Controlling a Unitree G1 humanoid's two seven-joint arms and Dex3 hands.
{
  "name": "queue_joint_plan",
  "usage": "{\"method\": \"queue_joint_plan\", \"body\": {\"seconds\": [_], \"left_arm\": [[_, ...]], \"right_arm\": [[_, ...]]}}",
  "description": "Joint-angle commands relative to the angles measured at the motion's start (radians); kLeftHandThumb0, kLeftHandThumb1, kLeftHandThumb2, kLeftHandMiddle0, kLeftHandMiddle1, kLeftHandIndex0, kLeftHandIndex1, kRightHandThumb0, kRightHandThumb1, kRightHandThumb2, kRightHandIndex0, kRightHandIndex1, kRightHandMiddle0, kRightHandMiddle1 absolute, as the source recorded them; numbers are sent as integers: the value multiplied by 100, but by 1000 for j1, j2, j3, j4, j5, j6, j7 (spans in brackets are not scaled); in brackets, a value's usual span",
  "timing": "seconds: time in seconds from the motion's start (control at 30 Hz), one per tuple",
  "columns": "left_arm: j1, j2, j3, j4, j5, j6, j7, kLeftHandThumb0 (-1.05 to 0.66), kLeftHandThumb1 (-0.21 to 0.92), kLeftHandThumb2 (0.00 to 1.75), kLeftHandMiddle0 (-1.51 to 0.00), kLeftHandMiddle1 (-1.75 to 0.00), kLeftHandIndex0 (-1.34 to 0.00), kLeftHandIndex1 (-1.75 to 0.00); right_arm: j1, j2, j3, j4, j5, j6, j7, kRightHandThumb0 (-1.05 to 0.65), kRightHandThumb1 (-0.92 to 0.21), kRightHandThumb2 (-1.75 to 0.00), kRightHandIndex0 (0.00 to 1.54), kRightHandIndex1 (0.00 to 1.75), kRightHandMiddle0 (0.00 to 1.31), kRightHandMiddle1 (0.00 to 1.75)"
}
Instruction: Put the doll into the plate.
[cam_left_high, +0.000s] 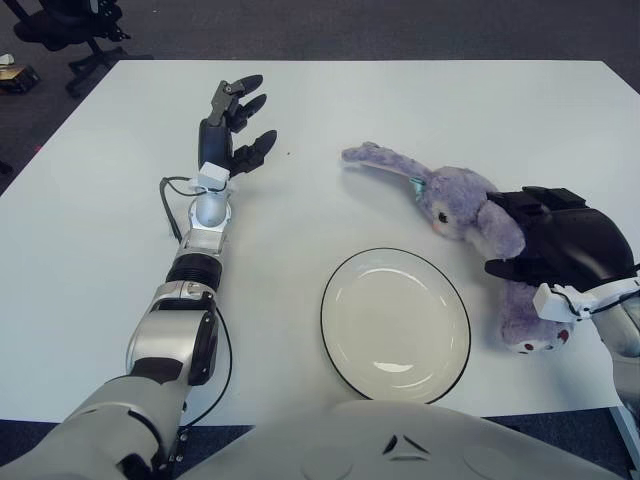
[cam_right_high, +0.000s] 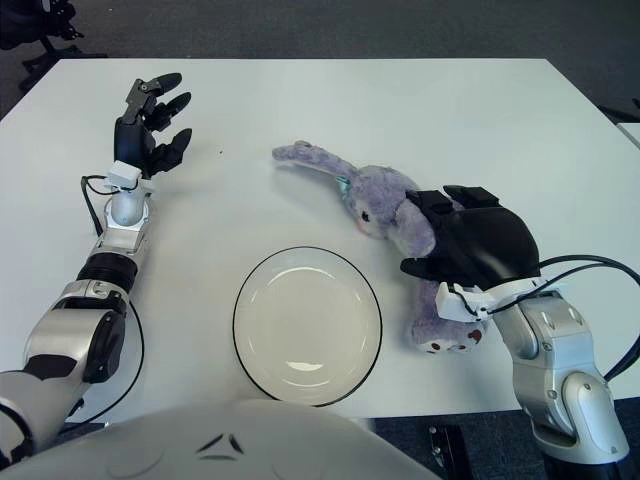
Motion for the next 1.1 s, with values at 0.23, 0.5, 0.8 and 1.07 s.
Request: {"method": "queue_joint_plan", "body": {"seconds": [0.23,0.5,0.8,1.07], "left_arm": [[7,4,6,10,-15,-25,-18,-43,92,23,-78,-6,-35,-78],[2,5,6,20,-18,-33,-24,-43,92,23,-78,-6,-36,-77],[2,6,3,27,-20,-41,-29,-43,92,22,-78,-5,-36,-76],[3,9,3,32,-24,-49,-40,-42,92,22,-78,-5,-36,-76]], "right_arm": [[23,-15,-20,140,37,-108,-117,0,-60,-89,40,152,40,172],[2,-26,-33,241,111,-223,-201,0,-45,-114,44,173,40,170],[-35,-35,-32,261,260,-220,-112,27,-52,-105,43,175,48,174],[-57,-39,-44,252,329,-179,-39,39,-56,-100,42,175,53,175]]}}
